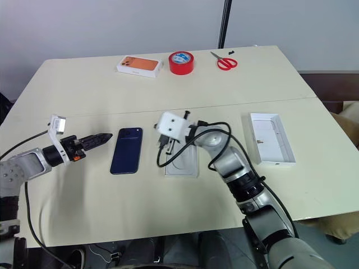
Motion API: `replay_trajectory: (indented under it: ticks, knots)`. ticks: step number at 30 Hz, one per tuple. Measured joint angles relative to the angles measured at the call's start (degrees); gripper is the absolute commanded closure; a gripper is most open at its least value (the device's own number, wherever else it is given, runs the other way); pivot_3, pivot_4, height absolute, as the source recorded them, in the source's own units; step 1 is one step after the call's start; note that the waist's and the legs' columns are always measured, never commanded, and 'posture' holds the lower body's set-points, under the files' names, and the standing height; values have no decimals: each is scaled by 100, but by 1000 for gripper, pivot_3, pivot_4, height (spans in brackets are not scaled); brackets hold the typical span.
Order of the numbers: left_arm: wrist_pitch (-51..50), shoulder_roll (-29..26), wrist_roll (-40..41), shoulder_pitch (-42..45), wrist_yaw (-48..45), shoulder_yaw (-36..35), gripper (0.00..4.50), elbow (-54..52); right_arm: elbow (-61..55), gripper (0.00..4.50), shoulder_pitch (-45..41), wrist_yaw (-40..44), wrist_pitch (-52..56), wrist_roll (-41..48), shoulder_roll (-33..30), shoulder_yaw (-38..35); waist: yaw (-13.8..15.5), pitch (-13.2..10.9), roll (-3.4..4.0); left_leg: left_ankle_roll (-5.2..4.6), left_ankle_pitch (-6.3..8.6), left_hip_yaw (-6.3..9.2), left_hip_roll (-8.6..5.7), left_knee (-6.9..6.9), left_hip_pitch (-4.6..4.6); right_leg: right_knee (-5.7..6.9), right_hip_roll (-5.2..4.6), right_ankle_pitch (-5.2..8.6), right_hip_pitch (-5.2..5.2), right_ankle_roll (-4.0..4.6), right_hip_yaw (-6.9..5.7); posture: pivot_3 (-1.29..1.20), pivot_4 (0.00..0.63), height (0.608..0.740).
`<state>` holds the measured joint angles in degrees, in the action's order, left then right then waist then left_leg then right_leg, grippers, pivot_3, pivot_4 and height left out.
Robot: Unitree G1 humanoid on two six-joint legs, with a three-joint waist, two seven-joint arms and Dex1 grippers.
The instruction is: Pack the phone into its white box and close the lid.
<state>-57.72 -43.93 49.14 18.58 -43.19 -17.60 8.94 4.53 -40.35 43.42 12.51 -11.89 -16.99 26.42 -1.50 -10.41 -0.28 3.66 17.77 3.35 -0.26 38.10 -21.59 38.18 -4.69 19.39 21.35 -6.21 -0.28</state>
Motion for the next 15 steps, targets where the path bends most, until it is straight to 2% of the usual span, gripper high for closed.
replay_trajectory:
  ticks: [4, 10, 15]
  knots:
    - [-35, -3, -268, 170, -347, 353, 0, 347, 568, 4444, -98, 304, 314, -355, 137, 531, 43, 0, 0, 4, -3, 3, 0, 2, 1, 8, 1, 0, -1, 0, -2, 0, 150, 740]
    - [23, 173, -581, 546, -534, 565, 0, 735, 1035, 4444, -498, 521, 411, -309, 561, 555, 59, 6, 5, 8, -7, 7, 0, 2, 9, 16, -1, 0, -4, 1, -2, 0, 150, 740]
    - [-327, 350, -696, 691, -308, 536, 0, 670, 1371, 4444, -567, 602, 503, -305, 807, 577, 75, 21, 20, 7, -7, 8, -2, 2, 14, 15, -6, 0, -13, 1, -2, 0, 150, 740]
